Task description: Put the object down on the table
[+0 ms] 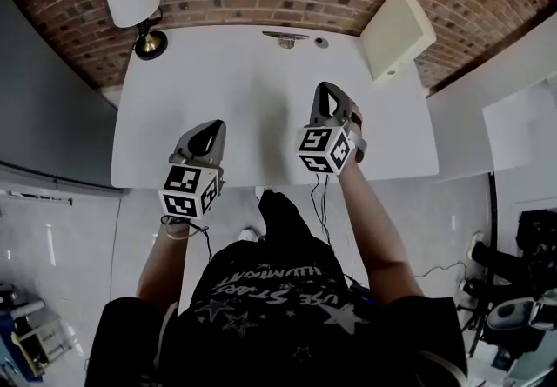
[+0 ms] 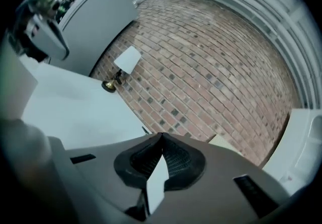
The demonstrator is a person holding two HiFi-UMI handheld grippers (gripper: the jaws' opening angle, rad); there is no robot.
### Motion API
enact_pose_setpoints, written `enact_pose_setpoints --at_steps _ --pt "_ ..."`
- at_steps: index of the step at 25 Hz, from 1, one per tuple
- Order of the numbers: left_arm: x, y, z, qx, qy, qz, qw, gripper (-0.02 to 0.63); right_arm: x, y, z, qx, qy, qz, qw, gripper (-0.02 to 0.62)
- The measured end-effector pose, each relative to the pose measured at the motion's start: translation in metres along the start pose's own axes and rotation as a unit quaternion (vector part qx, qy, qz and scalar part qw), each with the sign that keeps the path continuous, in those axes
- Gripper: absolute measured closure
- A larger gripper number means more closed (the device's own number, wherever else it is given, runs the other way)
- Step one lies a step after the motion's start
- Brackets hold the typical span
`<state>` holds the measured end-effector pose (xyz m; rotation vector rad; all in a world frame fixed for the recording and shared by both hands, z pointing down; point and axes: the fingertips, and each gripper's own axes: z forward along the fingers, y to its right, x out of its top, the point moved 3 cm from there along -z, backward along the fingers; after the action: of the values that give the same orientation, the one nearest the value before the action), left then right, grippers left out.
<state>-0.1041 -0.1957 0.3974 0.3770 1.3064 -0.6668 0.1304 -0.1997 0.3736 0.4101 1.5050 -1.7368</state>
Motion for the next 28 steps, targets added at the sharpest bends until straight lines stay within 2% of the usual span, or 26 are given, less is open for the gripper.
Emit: enact_pose_setpoints --at_steps 3,9,19,23,28 --pt "-0.008 0.016 -0.01 -0.019 -0.002 0.008 0.9998 0.584 -0.007 -0.011 -0.037 0.037 0.0 0.067 0.997 0.594" --pt "-0.037 0.056 -0.031 -0.044 -0.021 -0.005 0.9988 0.584 -0.03 -0.048 -0.1 0.082 -0.019 0.092 0.992 0.594" --pt "-0.056 0.095 -0.053 -0.036 -0.032 -0.009 0.9988 0.584 -0.054 -0.055 -0.139 0.101 -0.012 0.152 0.983 0.594" --pt "-0.066 0.116 -0.061 -0.022 -0.042 -0.007 0.9989 0.584 -0.075 -0.052 -0.158 0.116 -0.02 0.161 0.98 0.594" --pt "-0.075 0.157 -0.07 -0.021 -0.05 -0.008 0.9985 0.584 -0.101 -0.036 -0.186 0.106 -0.023 0.168 0.98 0.594"
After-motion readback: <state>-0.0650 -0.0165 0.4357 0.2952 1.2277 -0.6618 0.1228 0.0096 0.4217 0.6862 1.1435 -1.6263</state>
